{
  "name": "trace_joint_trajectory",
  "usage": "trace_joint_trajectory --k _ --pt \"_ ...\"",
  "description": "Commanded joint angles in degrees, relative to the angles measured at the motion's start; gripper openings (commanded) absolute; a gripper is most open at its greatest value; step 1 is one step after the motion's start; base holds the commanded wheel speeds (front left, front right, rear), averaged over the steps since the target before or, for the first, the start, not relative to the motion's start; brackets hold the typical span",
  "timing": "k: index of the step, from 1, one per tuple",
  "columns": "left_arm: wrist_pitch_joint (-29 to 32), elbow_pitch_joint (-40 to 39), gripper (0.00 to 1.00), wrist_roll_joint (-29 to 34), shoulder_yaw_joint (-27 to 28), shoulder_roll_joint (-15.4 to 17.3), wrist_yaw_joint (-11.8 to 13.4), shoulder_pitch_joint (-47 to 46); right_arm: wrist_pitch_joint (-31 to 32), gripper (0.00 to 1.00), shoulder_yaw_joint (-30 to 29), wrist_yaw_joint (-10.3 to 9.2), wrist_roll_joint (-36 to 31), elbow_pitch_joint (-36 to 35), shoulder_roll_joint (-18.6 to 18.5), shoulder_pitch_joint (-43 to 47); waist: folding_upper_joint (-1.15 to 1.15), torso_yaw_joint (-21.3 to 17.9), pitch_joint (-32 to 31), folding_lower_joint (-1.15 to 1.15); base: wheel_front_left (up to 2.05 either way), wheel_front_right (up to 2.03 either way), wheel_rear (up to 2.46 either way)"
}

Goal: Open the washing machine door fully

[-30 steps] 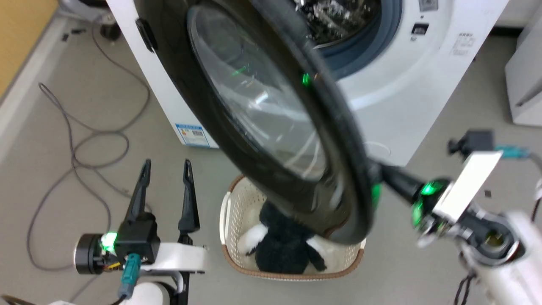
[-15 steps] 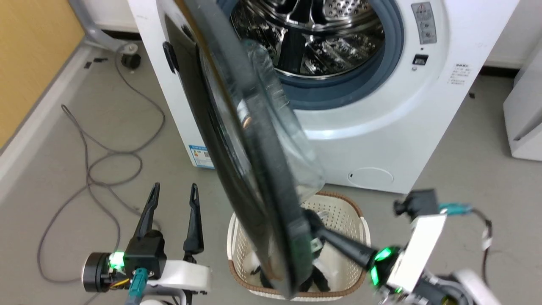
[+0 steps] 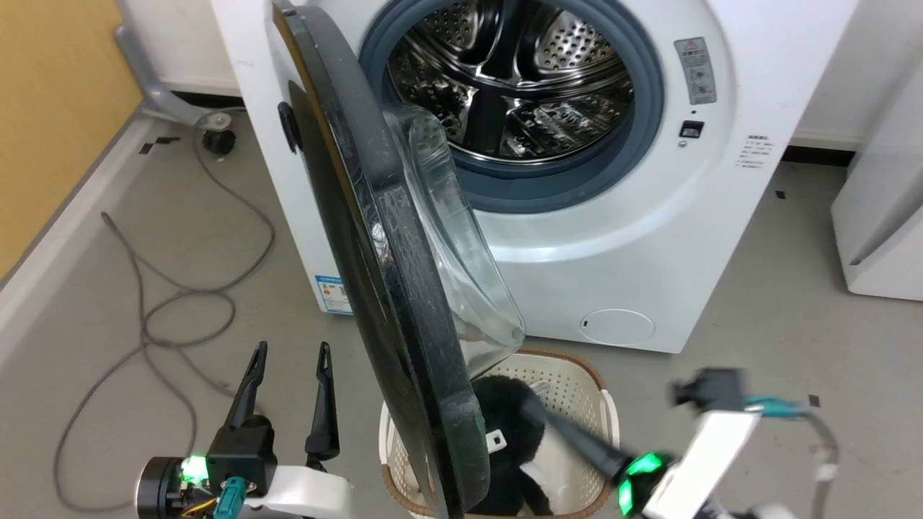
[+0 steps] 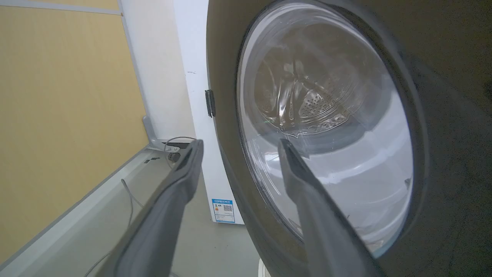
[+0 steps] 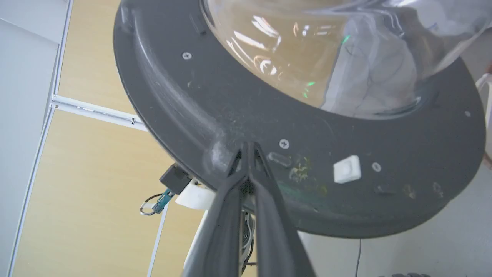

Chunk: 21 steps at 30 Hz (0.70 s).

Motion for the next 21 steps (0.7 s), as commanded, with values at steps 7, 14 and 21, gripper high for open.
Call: trace_joint_trajectory --k 7,14,21 --pt "-0.3 0.1 1.0 -0.4 1.1 0.3 -0.3 1.4 -16.9 0.0 -6.5 0.09 -9.7 -4.1 -0.9 -0.8 0.0 -1.4 -0.8 0.01 0.0 0.0 0.0" --pt "-0.3 -0.9 1.0 -0.4 2.2 0.3 -0.6 1.4 -36.4 0.0 -6.6 0.09 -28.9 -2.6 -6.8 -2.2 0.0 -2.7 -1.1 0.01 0.0 0.0 0.0" --pt "-0.3 -1.7 1.0 -0.3 3.2 0.2 -0.5 1.7 -39.0 0.0 -18.4 0.09 -57.3 -3.2 -3.4 -1.0 0.0 -4.0 -0.9 0.01 0.0 0.0 0.0"
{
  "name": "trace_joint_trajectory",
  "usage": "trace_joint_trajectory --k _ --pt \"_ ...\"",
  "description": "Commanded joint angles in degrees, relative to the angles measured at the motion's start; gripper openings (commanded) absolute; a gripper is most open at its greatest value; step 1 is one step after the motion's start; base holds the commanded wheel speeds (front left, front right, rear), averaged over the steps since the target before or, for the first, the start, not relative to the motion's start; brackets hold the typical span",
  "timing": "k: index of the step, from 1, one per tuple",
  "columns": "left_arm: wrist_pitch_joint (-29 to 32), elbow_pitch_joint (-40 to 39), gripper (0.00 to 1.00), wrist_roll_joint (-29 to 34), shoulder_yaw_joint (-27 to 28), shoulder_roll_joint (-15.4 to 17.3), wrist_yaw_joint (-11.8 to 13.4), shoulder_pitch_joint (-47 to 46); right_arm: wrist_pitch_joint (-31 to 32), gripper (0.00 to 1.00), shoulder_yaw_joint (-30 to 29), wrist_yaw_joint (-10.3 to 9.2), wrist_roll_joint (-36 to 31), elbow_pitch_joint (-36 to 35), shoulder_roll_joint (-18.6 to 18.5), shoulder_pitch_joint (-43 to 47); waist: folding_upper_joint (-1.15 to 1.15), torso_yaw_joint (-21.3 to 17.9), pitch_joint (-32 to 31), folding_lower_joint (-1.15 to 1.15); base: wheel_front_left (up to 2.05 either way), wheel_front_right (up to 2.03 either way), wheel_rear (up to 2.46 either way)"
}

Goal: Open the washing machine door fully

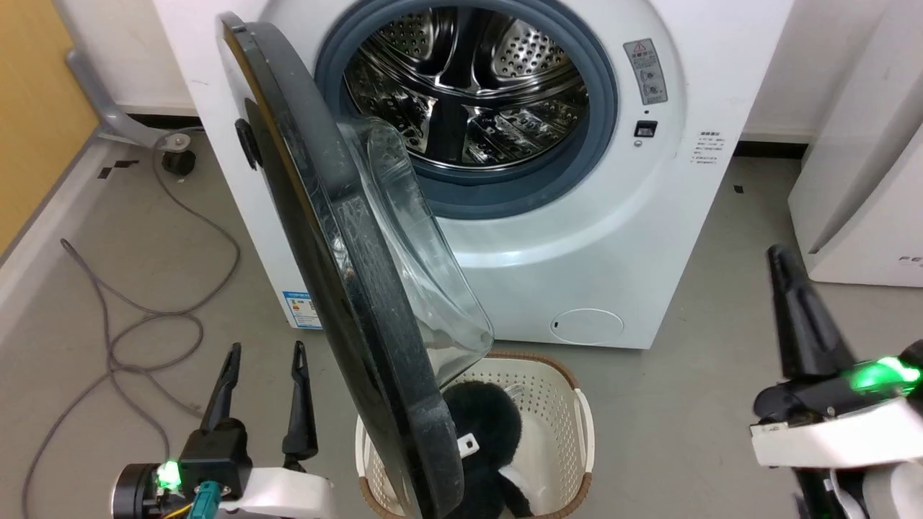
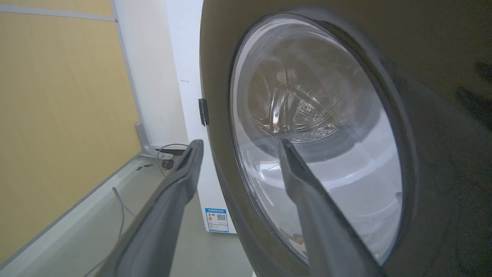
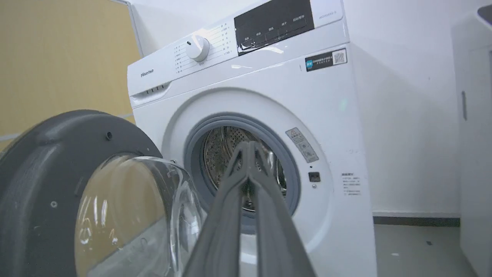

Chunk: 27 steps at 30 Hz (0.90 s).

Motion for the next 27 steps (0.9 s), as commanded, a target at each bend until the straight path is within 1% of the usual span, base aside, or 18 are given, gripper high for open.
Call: trace_joint_trajectory --k 1,2,4,7,10,12,19,20,21,27 --pt "-0.3 -0.3 1.0 0.1 0.3 0.3 0.0 0.6 -0.2 0.0 -1.3 0.06 -6.4 -1.4 0.7 1.0 0.0 -0.2 0.1 0.0 0.0 0.0 0.0" --pt "-0.3 -0.3 1.0 0.0 0.5 0.2 0.0 0.5 -0.2 0.0 -2.9 0.06 -14.3 -2.9 2.2 2.5 0.0 -0.3 0.2 0.0 0.0 0.0 0.0" --pt "-0.3 -0.3 1.0 0.0 0.7 0.2 -0.1 0.4 -0.2 0.0 -3.7 0.06 -19.6 -3.5 3.8 4.2 0.0 -0.4 0.1 0.0 0.0 0.0 0.0" --pt "-0.3 -0.4 1.0 0.0 0.8 0.2 -0.2 0.4 -0.2 0.0 -4.9 0.06 -23.0 -3.0 6.2 6.9 0.0 -0.4 0.0 0.0 0.0 0.0 0.0" --pt "-0.3 -0.4 1.0 0.1 0.9 0.1 -0.2 0.6 -0.3 0.01 -6.2 0.06 -24.0 -1.5 7.9 9.2 0.0 -0.3 -0.2 0.0 0.0 0.0 0.0" --pt "-0.3 -0.4 1.0 0.1 1.0 0.1 -0.2 0.7 -0.3 1.0 -7.3 0.06 -24.8 -0.6 8.8 10.3 0.0 -0.3 -0.2 0.0 0.0 0.0 0.0" --pt "-0.3 -0.8 1.0 0.2 1.4 0.0 0.4 0.9 -0.3 1.0 -8.3 0.06 -26.1 1.1 10.3 11.9 0.0 -0.5 -0.4 0.0 0.0 0.0 0.0" --pt "-0.3 -1.2 0.43 0.4 1.6 0.0 0.5 0.7 -0.3 1.0 -8.3 0.06 -26.2 1.3 10.4 12.0 0.0 -0.6 -0.4 0.0 0.0 0.0 0.0" --pt "-0.3 -1.7 0.01 0.5 1.7 0.0 0.6 0.6 -0.3 1.0 -8.4 0.06 -26.4 1.4 10.4 12.0 0.0 -0.6 -0.5 0.0 0.0 0.0 0.0" --pt "-0.3 -6.7 0.0 0.6 3.2 0.1 1.2 -1.5 -0.3 1.0 -8.9 0.06 -27.2 1.5 10.6 12.2 0.0 -0.1 -0.8 0.0 0.0 0.0 0.0"
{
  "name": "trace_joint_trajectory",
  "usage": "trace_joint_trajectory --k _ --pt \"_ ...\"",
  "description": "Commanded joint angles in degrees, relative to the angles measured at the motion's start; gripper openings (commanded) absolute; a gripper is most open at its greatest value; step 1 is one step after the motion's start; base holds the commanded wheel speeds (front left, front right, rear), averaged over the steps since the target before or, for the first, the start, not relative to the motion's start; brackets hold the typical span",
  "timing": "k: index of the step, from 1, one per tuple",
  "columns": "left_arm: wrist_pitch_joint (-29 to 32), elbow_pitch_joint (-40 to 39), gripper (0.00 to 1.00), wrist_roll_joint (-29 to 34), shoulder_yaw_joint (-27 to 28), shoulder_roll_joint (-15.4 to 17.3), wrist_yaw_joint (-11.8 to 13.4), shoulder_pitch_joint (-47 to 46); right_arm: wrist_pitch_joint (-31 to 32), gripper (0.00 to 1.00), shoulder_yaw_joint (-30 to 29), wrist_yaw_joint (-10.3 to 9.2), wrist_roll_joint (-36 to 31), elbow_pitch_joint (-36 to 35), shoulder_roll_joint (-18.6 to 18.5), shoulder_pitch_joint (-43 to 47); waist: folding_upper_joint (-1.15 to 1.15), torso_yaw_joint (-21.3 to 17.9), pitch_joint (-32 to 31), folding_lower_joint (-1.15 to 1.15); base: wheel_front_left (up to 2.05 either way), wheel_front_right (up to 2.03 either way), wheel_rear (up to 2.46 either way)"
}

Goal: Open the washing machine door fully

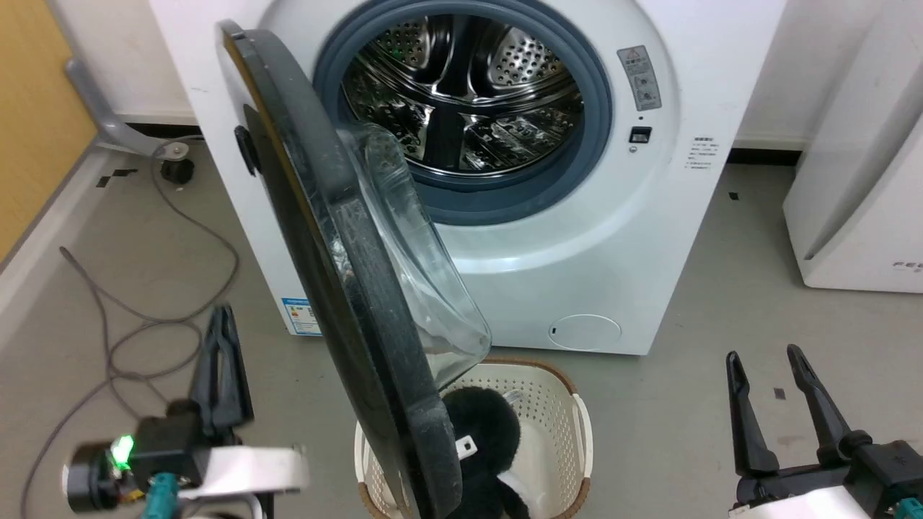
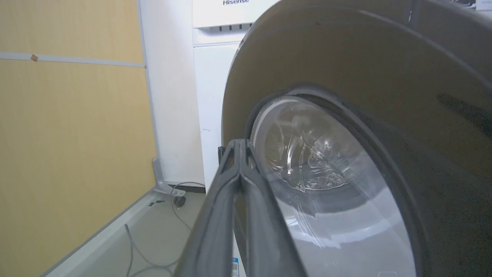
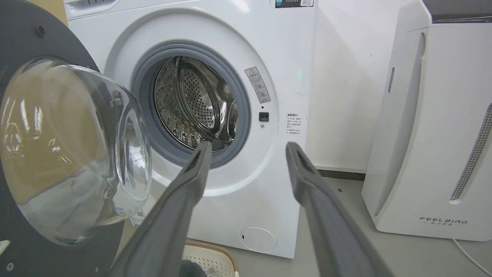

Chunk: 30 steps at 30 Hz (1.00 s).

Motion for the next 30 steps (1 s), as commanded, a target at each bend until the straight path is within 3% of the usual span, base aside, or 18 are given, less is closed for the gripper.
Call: trace_joint_trajectory --k 1,12,22,30 --pt "-0.3 -1.0 0.0 0.2 0.1 0.2 0.4 -1.2 -0.3 1.0 0.0 0.05 -0.2 0.1 0.3 0.8 0.0 0.2 -0.1 0.0 0.0 0.0 0.0" --pt "-0.3 -16.4 0.0 1.1 -5.8 0.1 -2.2 -6.9 -0.3 1.0 0.5 0.05 0.8 0.2 0.4 0.9 0.0 1.0 -0.3 0.0 0.0 0.0 0.0" --pt "-0.3 -20.8 0.0 1.0 -21.2 -0.1 -5.4 -6.9 -0.3 1.0 0.7 0.05 1.2 0.5 0.4 1.3 0.0 1.2 -0.5 0.0 0.0 0.0 0.0" --pt "-0.3 -18.4 0.0 1.2 -32.7 -0.1 -7.1 -5.4 -0.3 1.0 0.7 0.05 1.0 0.4 0.4 1.5 0.0 2.0 -0.7 0.0 0.0 0.0 0.0"
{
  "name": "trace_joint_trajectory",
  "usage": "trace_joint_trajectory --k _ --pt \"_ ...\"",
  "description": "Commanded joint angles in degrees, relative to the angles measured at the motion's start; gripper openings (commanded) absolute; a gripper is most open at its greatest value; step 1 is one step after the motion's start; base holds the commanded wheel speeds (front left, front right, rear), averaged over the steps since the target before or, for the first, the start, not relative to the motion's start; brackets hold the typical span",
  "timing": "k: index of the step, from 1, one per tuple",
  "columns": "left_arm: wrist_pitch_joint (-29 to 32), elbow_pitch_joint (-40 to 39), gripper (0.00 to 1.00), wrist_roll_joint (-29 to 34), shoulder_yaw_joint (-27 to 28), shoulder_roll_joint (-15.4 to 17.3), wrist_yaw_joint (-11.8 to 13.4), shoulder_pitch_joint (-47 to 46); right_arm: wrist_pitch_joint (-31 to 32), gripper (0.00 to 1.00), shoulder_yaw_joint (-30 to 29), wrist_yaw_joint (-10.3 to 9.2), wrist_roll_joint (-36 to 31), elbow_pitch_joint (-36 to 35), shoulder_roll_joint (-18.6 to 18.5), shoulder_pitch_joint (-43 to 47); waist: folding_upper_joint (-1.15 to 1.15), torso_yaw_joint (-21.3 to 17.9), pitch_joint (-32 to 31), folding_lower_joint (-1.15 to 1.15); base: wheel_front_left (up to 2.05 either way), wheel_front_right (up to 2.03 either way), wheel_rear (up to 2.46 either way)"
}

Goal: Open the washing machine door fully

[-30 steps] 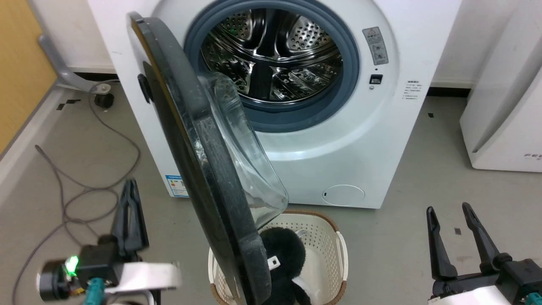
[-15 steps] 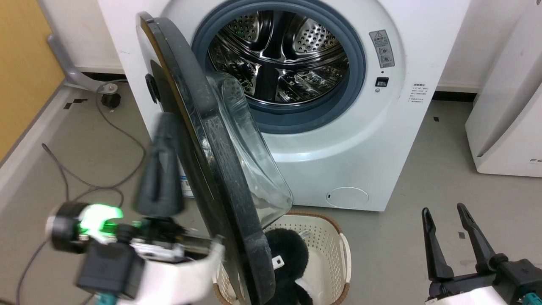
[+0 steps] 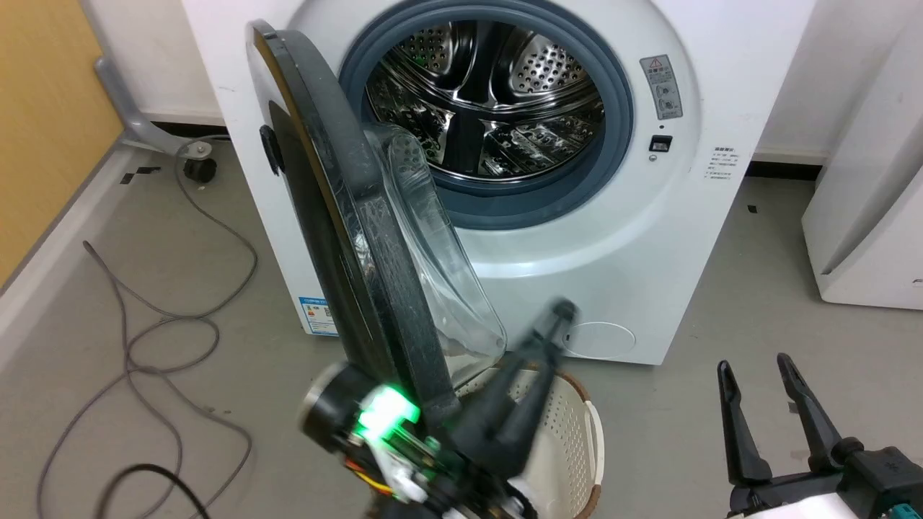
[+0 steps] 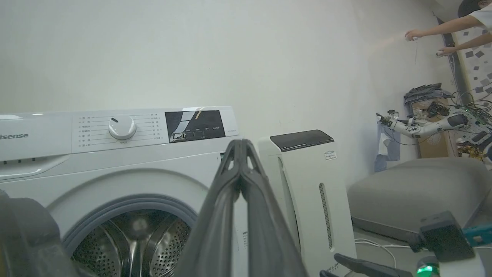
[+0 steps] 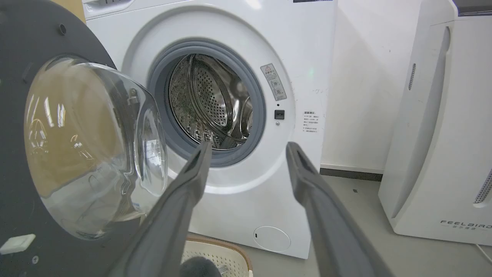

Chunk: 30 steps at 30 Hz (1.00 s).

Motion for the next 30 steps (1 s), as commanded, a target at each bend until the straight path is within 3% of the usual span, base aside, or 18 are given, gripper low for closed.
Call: trace_joint_trajectory --k 1,11,21,30 --pt "-0.2 0.6 0.0 0.3 -0.8 0.1 -0.1 0.8 -0.3 1.0 0.0 0.05 0.3 0.1 0.3 0.8 0.0 0.1 0.0 0.0 0.0 0.0 0.0" --pt "-0.2 7.9 0.0 1.2 -6.2 2.4 -0.4 4.5 -0.3 1.0 -0.3 0.05 0.4 0.6 0.3 0.9 0.0 1.1 0.5 0.0 0.0 0.0 0.0" --pt "-0.2 15.0 0.0 -0.4 -4.6 3.3 1.8 6.2 -0.3 1.0 -0.8 0.05 0.2 0.7 0.3 0.7 0.0 2.6 1.7 0.0 0.0 0.0 0.0" --pt "-0.2 19.1 0.0 -2.0 -2.0 3.6 1.9 6.0 -0.3 1.0 -0.7 0.05 0.1 1.1 0.3 -0.1 0.0 5.6 2.6 0.0 0.0 0.0 0.0"
